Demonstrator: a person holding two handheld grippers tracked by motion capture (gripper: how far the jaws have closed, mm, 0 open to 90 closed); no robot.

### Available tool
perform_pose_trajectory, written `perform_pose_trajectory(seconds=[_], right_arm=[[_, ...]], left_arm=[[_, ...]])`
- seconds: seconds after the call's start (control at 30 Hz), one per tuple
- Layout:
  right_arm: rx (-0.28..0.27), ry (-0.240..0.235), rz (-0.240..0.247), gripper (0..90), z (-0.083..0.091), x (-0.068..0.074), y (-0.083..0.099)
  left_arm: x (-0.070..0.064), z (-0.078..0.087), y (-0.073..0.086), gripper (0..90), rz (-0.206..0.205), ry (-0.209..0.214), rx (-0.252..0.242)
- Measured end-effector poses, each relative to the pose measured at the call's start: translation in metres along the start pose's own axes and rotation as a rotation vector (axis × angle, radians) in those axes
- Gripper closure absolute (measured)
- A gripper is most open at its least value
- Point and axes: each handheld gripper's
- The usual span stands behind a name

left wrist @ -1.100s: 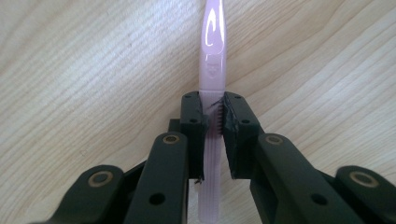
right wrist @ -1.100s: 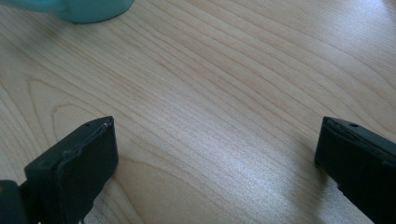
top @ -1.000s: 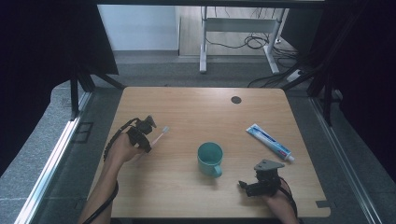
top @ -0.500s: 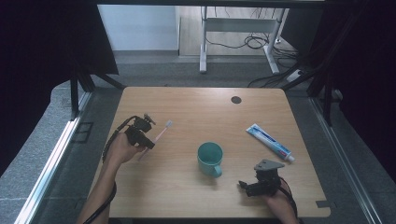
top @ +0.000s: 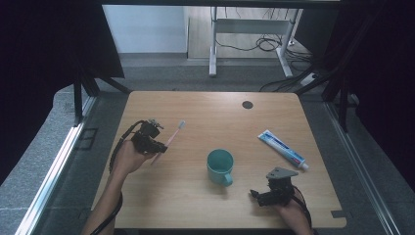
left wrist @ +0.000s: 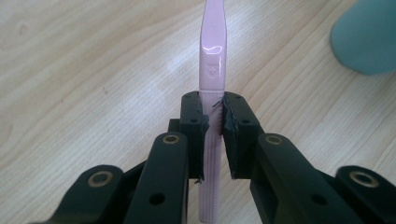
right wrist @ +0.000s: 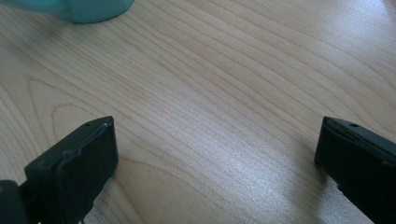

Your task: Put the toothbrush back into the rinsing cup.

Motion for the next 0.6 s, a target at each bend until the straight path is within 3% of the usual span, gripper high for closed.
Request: perform_pose_trajectory(seconds=[0.6], right_arm=[[0.0,0.0,0.001,0.0,0.0,0.0,0.0]], left_arm=[[-0.015,0.015,-0.007,79.8,-0.033,0.001,-0.176]])
Point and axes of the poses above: each handheld gripper's, and its own axes: z roughly backward along the jaws, y roughly out of its underside, x roughly to its left, and after that the axes turned 9 degrees about -z, right-handed
